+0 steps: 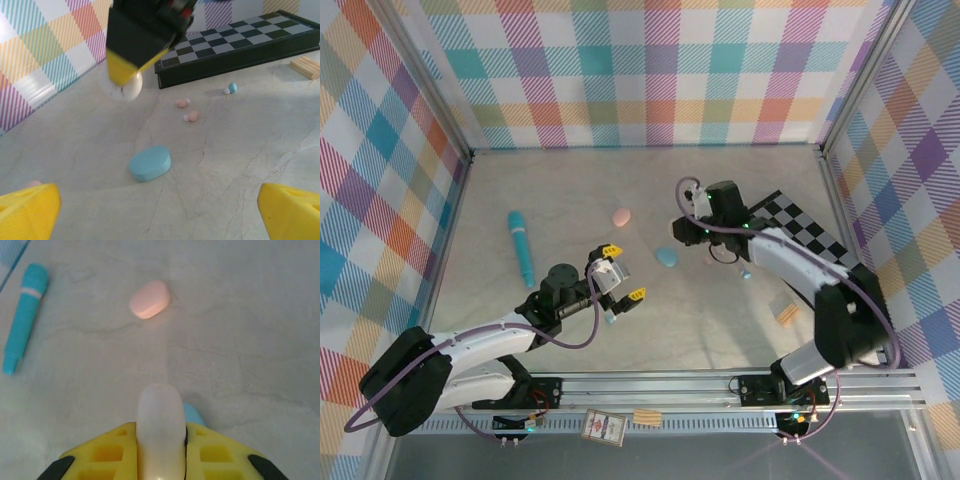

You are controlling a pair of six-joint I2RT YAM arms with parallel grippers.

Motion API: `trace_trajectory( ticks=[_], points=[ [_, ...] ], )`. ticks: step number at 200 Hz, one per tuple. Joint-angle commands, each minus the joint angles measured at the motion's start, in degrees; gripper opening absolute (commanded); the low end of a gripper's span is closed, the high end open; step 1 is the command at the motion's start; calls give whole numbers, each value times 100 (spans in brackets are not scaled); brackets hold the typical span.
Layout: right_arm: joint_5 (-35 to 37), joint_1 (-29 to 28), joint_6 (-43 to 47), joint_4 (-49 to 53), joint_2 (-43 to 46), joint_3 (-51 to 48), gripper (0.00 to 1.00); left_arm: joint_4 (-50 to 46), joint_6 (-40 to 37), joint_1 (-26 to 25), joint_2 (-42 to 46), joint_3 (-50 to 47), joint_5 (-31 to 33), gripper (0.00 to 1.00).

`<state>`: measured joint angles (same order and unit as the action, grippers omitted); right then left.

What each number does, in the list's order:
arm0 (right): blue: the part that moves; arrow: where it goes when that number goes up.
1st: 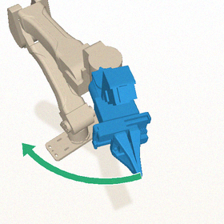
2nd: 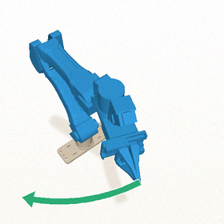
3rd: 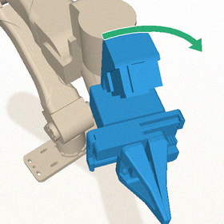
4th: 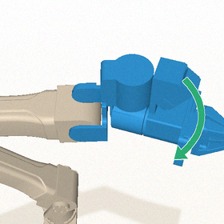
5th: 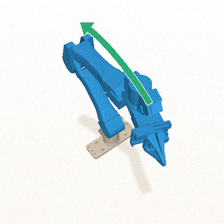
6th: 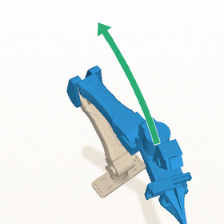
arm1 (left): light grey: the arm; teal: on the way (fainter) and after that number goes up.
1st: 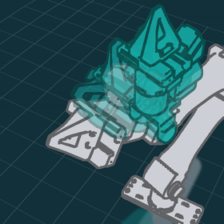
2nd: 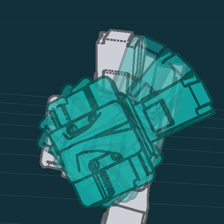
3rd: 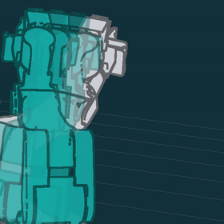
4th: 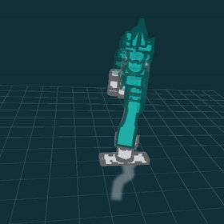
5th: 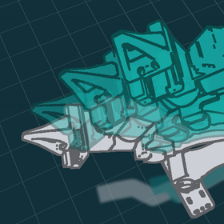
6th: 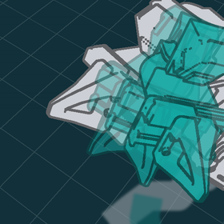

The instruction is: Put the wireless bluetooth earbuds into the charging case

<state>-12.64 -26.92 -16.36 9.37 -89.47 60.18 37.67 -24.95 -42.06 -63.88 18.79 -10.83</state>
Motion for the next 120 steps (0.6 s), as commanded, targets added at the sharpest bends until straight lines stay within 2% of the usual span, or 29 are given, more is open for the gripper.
trace_trajectory(
  ticks=[1,44,78,94,120],
  points=[
    [-252,7,-1513,-283,-706,424,18,1,-111,28,96,-18,35,100],
    [-313,12,-1927,-179,-2426,1638,17,-78,-85,26,175,-57,-11,100],
    [-313,11,-2116,-120,-3166,2196,20,-226,-67,23,354,-119,87,100],
    [-208,18,-2013,-50,-3206,2252,27,-298,-72,24,407,-120,117,100],
    [263,18,-1620,99,-2717,1969,50,-325,2,46,366,-103,125,100]
  ],
)
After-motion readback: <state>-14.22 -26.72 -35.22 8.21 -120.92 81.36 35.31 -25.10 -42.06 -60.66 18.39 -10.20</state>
